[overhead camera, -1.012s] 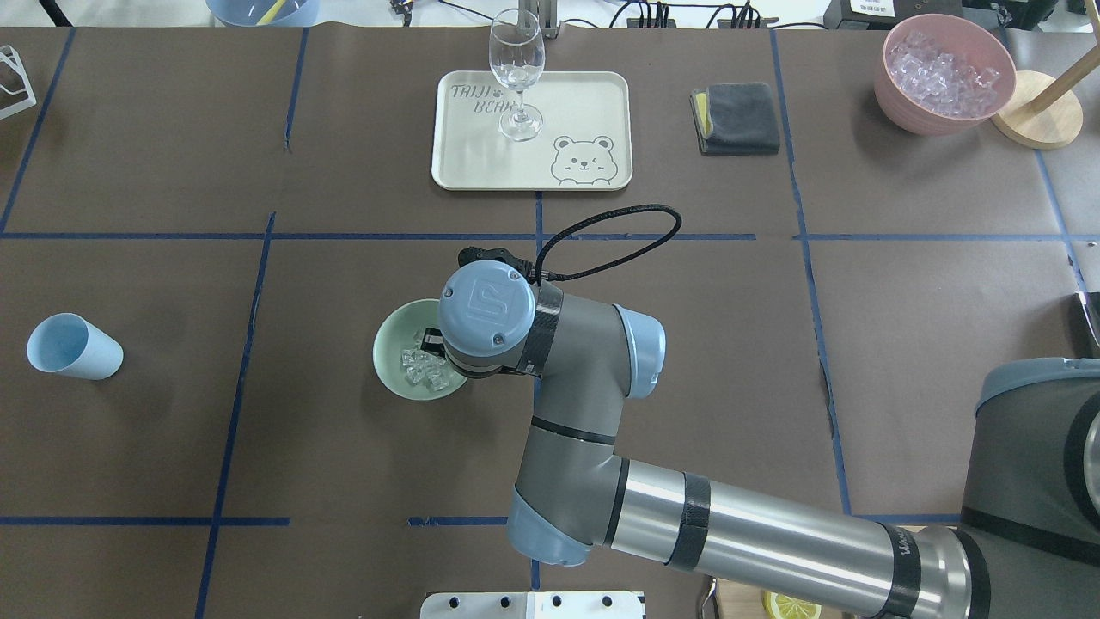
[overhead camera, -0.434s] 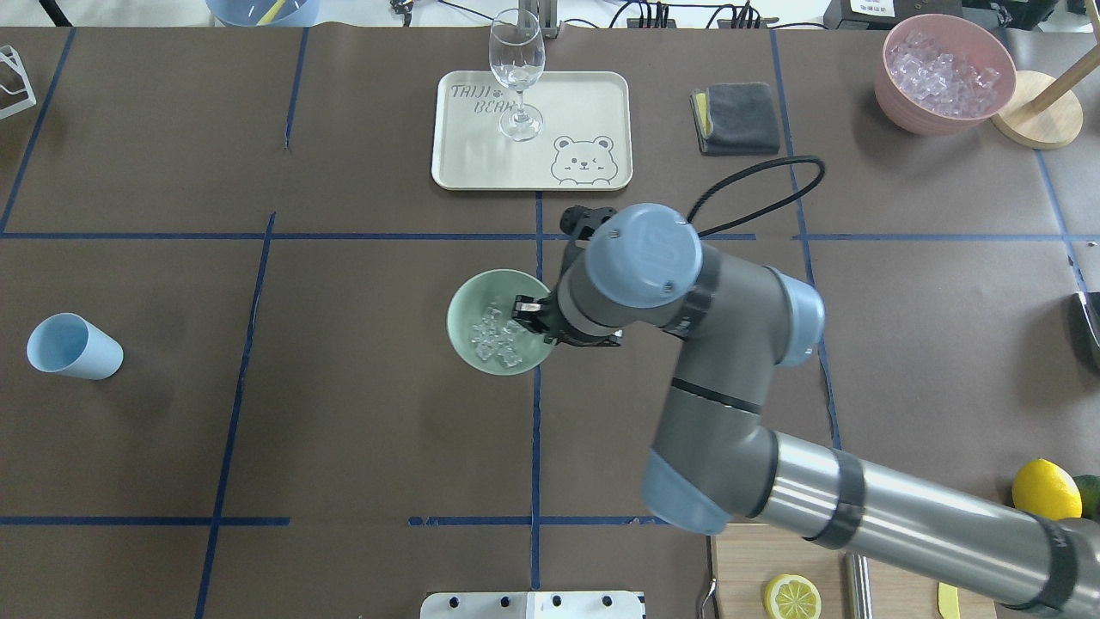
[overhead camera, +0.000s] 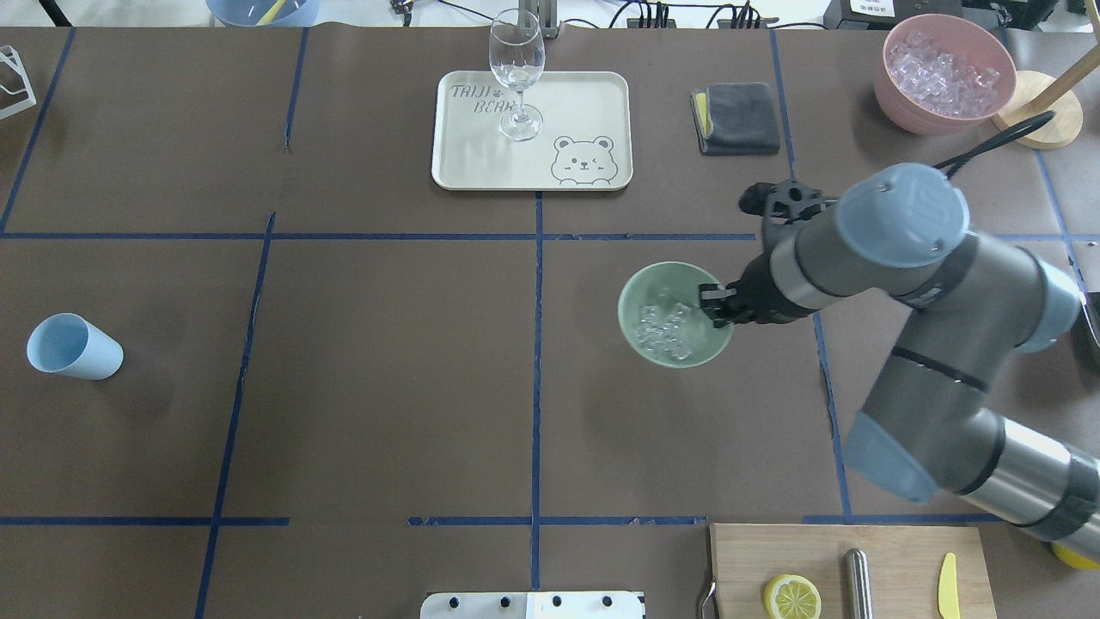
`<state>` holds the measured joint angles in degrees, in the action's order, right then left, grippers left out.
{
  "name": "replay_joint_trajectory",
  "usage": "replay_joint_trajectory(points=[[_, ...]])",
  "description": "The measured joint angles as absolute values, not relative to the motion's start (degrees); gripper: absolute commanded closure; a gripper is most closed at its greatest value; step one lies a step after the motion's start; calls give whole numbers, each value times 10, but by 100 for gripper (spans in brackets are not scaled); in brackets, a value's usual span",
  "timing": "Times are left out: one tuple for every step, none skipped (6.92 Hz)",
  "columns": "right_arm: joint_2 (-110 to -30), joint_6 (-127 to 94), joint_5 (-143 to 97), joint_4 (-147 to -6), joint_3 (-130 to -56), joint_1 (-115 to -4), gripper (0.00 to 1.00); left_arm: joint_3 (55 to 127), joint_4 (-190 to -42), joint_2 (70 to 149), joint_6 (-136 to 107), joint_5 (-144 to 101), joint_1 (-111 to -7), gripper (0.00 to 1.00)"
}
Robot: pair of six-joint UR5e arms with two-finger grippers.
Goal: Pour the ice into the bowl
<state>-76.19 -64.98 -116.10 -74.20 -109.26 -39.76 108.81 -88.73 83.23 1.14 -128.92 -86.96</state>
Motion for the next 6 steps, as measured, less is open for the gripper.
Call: replay_joint_trajectory(points=[[-819, -581, -1198, -708, -1090, -446, 100, 1088, -888, 832, 11, -1289, -869, 0], [-860, -522, -1238, -688, -1083, -492, 100, 1087, -888, 832, 11, -1289, -869, 0], [-895, -462, -1266, -679, -1075, -532, 100, 1087, -888, 832, 11, -1289, -869, 0], [-919, -410, -1284, -676, -1060, -563, 100, 1087, -888, 832, 11, -1289, -869, 0], [-933, -379, -1301, -672, -1041, -583, 100, 1087, -888, 832, 11, -1290, -868, 0], [-944, -368, -1311, -653, -1020, -592, 100, 1087, -888, 832, 11, -1290, -868, 0]])
